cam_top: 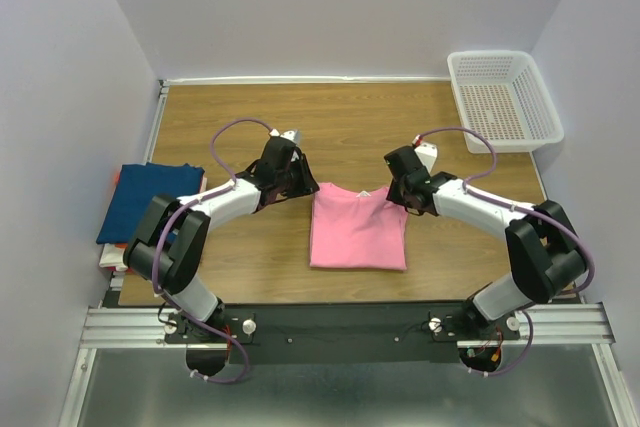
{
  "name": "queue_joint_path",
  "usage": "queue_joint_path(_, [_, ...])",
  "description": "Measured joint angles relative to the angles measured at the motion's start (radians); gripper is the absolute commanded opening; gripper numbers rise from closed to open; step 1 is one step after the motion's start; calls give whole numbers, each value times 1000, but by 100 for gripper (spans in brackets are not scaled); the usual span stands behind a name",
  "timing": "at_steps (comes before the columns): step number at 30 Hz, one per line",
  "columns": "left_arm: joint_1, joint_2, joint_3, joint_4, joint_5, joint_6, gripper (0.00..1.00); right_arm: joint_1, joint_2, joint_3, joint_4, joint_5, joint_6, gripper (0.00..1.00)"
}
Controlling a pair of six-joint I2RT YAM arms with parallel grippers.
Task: Fold and stack the t-shirts
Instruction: Fold the tshirt
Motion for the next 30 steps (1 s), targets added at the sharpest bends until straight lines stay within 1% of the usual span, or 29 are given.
queue_joint_path(11, [0,0,0,0,1,0,35,0,31,8,2,0,0,44])
queue_joint_path(20, [-2,27,27,2,7,0,35,0,57,26,23,0,6,28])
queue_joint_path(21, [-3,35,32,3,7,0,34,0,59,26,24,0,7,23])
queue_joint_path(23, [-9,48,37,5,8,0,34,0,63,26,24,0,9,19])
queue_joint_path(24, [-12,51,37,6,9,0,33,0,64,26,24,0,10,16])
queue_joint_path(25, [-15,56,38,5,10,0,32,0,64,26,25,0,12,10])
queue_joint_path(27, [-20,60,38,5,10,0,29,0,64,26,26,0,14,5])
queue_joint_path(30, [-21,61,38,5,10,0,29,0,63,26,26,0,16,3])
